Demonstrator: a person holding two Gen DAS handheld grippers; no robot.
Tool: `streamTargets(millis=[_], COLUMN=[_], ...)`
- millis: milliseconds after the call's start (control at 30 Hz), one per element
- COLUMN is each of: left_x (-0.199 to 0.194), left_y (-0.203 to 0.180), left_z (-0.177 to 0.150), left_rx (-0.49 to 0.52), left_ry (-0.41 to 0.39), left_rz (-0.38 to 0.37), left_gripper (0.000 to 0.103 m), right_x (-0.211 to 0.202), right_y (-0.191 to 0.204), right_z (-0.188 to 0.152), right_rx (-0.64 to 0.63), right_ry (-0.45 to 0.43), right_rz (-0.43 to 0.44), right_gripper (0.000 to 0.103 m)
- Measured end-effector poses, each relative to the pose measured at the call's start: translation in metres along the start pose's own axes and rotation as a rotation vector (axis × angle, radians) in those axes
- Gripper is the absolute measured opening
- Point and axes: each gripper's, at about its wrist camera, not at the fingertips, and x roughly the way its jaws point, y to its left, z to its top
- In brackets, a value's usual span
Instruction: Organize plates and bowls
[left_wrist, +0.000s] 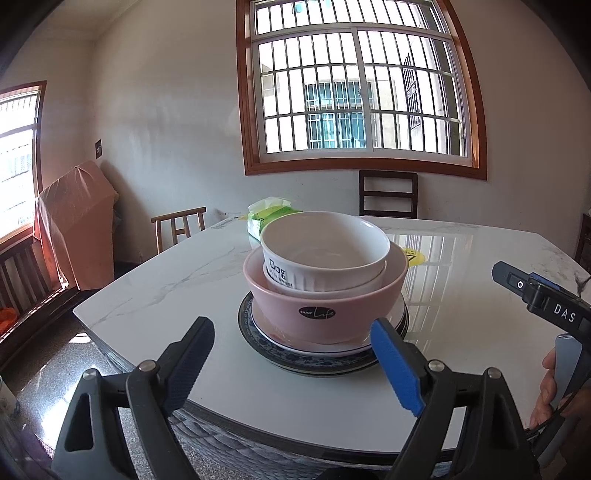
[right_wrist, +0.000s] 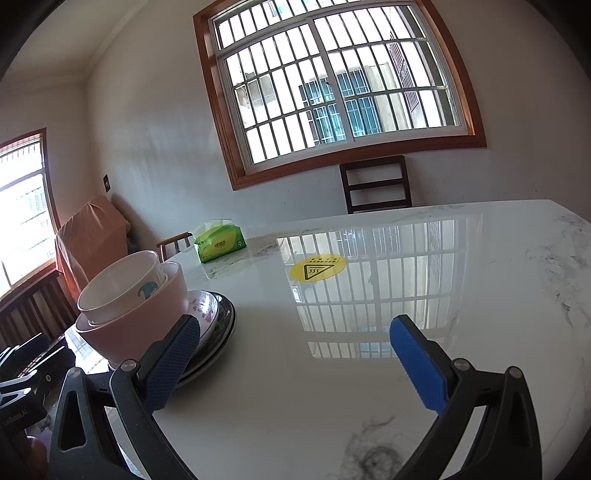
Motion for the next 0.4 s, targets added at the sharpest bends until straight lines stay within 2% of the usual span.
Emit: streamTargets(millis=[167, 300, 400], left_x=[-0.01, -0.011, -0.012], left_y=[-0.007, -0.007, -0.007], left_z=[0.002, 0.004, 0.004], left_rx=[0.031, 0.012, -0.003], left_ry=[-0.025, -0.003, 0.031], left_rz=[0.006, -0.022, -0.049], left_gripper=[0.089, 0.089, 0.089], right_x=[-0.002, -0.009, -0.011], right_y=[-0.027, -0.074, -0.124], right_z=[0.006, 0.015, 0.022], right_rx=[0.044, 0.019, 0.025], right_ry=[0.072, 0.134, 0.221], right_rz=[-0.016, -0.137, -0.26], right_gripper=[0.103, 0.103, 0.103])
